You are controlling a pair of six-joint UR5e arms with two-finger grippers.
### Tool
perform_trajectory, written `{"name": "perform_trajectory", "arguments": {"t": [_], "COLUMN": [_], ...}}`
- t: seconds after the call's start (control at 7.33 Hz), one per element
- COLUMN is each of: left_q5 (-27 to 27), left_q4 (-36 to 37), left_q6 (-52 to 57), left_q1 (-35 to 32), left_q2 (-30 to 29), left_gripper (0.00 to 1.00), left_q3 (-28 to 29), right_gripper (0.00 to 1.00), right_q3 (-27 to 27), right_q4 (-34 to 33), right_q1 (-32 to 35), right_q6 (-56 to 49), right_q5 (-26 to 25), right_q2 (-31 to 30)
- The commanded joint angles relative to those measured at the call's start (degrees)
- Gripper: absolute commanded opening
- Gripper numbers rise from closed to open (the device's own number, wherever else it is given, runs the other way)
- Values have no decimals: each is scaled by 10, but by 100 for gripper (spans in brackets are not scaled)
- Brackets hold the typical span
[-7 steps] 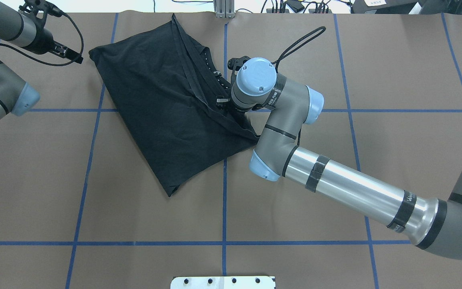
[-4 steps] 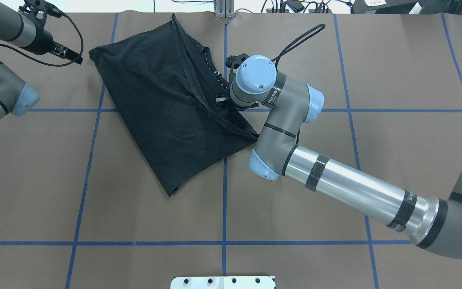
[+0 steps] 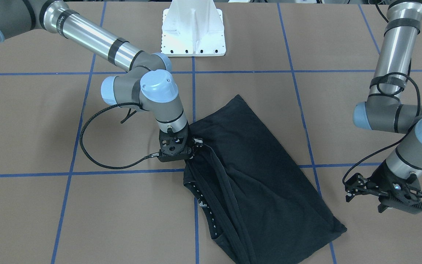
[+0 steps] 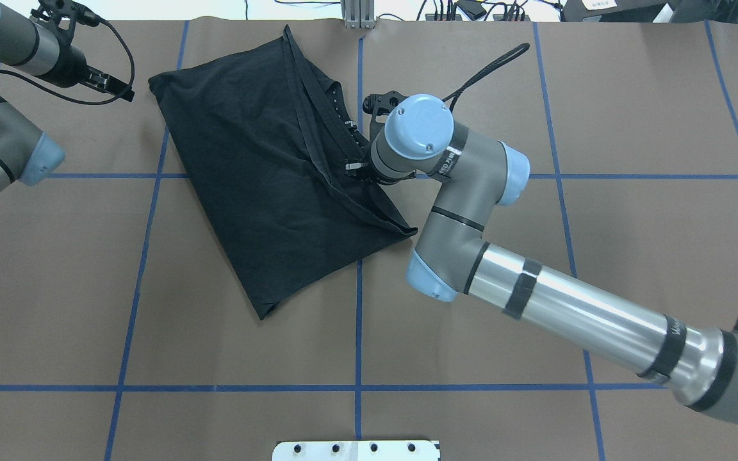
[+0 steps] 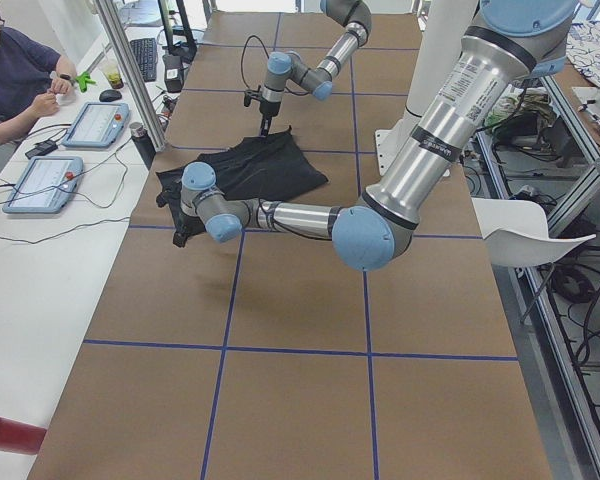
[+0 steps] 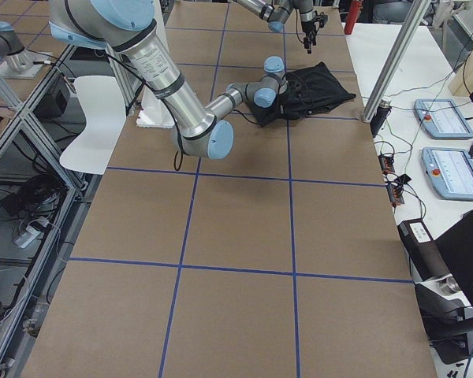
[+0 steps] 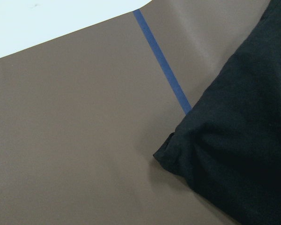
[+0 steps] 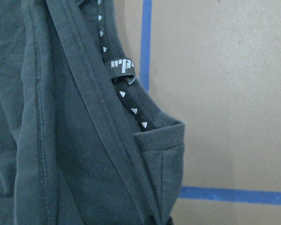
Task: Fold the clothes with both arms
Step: 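Grasp the collar edge with the right gripper and pull it toward the robot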
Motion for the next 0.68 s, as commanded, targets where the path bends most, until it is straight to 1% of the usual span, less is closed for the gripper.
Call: {"name": "perform_trajectory", "arguments": {"t": [0.0,0.14,0.27,0.41,0.55], "left_q5": [0,0,0,0,0], "left_q4": [0,0,0,0,0], "left_q6": [-1,-1,-1,-1,-1], "left_q1": [0,0,0,0,0], "left_q2": [0,0,0,0,-1], "left_gripper": [100,100,100,100,100], "left_q3": [-1,-1,-1,-1,-1], "right_gripper": [0,0,0,0,0], "right_q3": [151,225,281,319,338], "right_q4": [-31,-33,-52,-100,-120], "right_q1": [-32,-60,-94,-131,-154], "right_q6": [3,21,57,72,74], "right_q5": [-6,-20,-41,-71,-92], "right_q2": [-110,-169,-196,-197,-198]}}
